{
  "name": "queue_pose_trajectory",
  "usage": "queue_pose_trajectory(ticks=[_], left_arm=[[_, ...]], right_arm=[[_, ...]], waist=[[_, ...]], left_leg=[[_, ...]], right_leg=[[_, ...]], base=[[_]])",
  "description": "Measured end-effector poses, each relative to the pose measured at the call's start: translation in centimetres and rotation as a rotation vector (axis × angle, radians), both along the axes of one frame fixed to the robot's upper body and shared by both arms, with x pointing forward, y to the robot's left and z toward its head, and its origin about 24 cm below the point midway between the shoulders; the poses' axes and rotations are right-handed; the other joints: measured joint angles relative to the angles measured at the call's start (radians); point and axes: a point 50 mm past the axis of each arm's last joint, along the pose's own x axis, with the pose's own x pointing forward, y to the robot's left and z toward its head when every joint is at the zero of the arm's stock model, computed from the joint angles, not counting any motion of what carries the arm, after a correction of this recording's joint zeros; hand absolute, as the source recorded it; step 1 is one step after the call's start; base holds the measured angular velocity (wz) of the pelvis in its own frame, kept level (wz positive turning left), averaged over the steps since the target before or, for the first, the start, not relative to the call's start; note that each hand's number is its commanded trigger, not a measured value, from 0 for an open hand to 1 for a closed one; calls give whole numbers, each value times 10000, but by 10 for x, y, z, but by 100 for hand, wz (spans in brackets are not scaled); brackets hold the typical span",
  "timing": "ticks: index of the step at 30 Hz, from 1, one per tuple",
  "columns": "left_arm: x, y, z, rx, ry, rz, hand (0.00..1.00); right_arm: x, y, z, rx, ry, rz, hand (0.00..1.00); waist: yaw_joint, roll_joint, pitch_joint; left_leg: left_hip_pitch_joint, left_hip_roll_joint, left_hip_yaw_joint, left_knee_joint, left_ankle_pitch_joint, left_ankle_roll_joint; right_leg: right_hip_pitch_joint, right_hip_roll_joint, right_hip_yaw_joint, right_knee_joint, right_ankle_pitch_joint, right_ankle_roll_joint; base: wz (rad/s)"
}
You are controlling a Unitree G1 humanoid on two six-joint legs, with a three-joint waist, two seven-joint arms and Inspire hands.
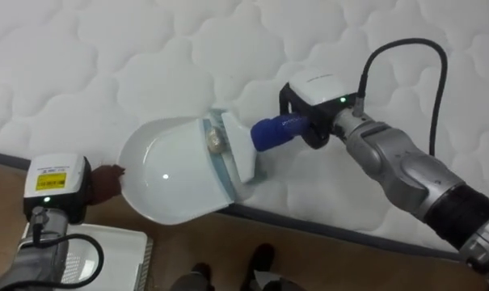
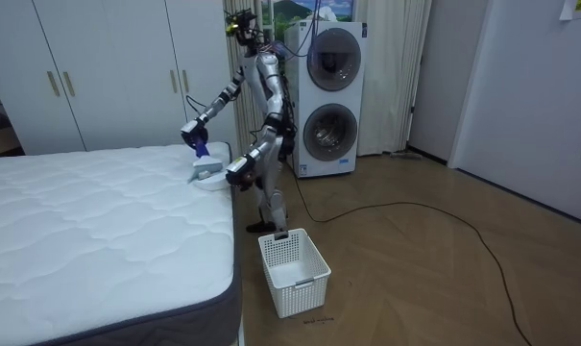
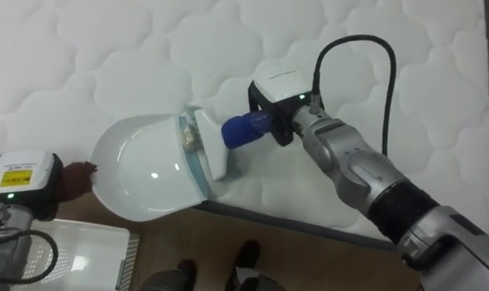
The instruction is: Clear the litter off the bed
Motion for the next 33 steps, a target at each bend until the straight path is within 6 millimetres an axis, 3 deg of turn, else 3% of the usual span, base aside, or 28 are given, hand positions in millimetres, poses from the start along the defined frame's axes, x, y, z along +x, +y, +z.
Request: queue_pose_trajectory(ticks=[9, 26, 33], left_arm=[[2, -2, 1, -45, -40, -52, 100], [-3, 1, -5, -69, 186, 261, 100], [-7, 3, -7, -87, 270, 410, 100]], right_arm=[[3, -5, 3, 974, 382, -370, 100], [9, -16, 13, 1782, -1, -761, 100], [10, -13, 24, 3103, -740, -547, 100]], waist=[[-136, 166, 10], [-403, 153, 2], [-640, 134, 0]], left_leg=[[-130, -71, -215, 62, 18, -1], [59, -167, -139, 5, 27, 16], [85, -225, -151, 103, 26, 22]], right_leg=[[-2, -69, -175, 5, -36, 33], [-46, -185, -31, 324, -179, 54], [-51, -277, -9, 536, -261, 73]], base=[[7], [-1], [1]])
